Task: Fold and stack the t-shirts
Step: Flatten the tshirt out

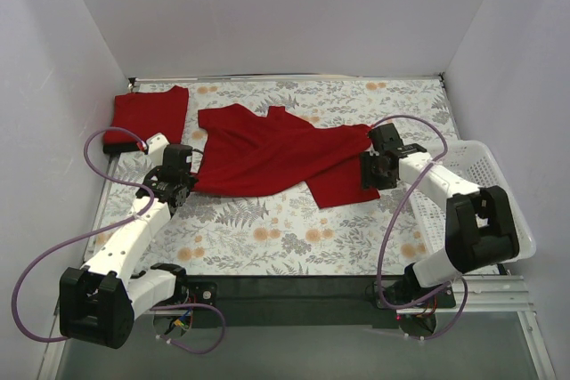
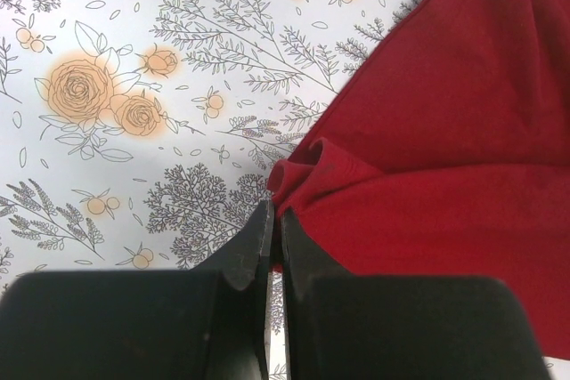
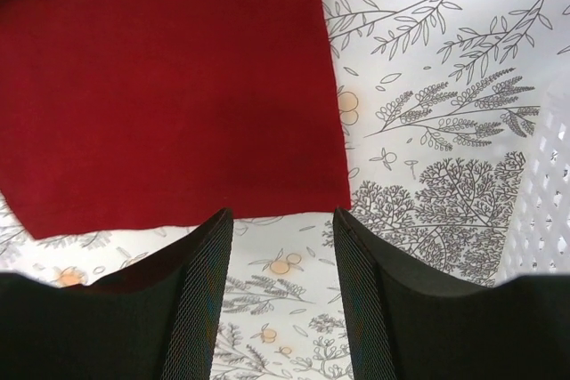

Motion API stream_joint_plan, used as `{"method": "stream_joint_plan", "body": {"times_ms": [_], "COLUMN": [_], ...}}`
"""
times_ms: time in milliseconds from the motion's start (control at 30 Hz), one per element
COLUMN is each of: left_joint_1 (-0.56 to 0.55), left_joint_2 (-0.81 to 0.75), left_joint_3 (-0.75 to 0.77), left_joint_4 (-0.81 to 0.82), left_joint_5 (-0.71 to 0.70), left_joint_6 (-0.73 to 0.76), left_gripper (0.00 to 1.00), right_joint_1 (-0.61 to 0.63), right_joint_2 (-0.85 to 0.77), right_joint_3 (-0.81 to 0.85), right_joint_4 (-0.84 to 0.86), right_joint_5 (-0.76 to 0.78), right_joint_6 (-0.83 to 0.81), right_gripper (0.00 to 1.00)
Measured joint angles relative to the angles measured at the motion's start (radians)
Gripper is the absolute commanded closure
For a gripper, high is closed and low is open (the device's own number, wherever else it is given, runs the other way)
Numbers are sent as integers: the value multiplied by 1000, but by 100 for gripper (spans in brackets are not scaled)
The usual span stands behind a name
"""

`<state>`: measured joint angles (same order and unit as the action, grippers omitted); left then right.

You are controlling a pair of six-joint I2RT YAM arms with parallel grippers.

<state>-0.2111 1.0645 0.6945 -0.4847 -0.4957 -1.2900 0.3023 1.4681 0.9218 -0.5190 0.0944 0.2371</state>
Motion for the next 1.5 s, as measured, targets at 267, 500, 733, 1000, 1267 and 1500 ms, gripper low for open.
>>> {"method": "stream_joint_plan", "body": {"times_ms": [267, 500, 733, 1000, 1267, 1500], "left_joint_1": [0, 0, 0, 0, 13, 33], "left_joint_2": [0, 0, 0, 5, 184, 457], "left_joint_3": [0, 0, 0, 2, 313, 987], "left_joint_4": [0, 0, 2, 7, -43, -84], "left_joint_5": [10, 14, 14, 14, 22, 37], "left_joint_6": [1, 4, 5, 8, 21, 67], "left_gripper": [100, 100, 100, 100, 100, 100], "right_joint_1": [8, 8, 8, 13, 9, -20], "right_joint_2": [85, 137, 150, 136, 116, 62], "right_joint_3": [0, -3, -6, -12, 404, 995], "right_joint_4": [28, 58, 83, 91, -106, -85], "right_joint_5": [80, 77, 45, 20, 107, 201], "right_joint_6": [11, 18, 21, 15, -39, -118], "right_gripper": [54, 57, 76, 99, 99, 99]}}
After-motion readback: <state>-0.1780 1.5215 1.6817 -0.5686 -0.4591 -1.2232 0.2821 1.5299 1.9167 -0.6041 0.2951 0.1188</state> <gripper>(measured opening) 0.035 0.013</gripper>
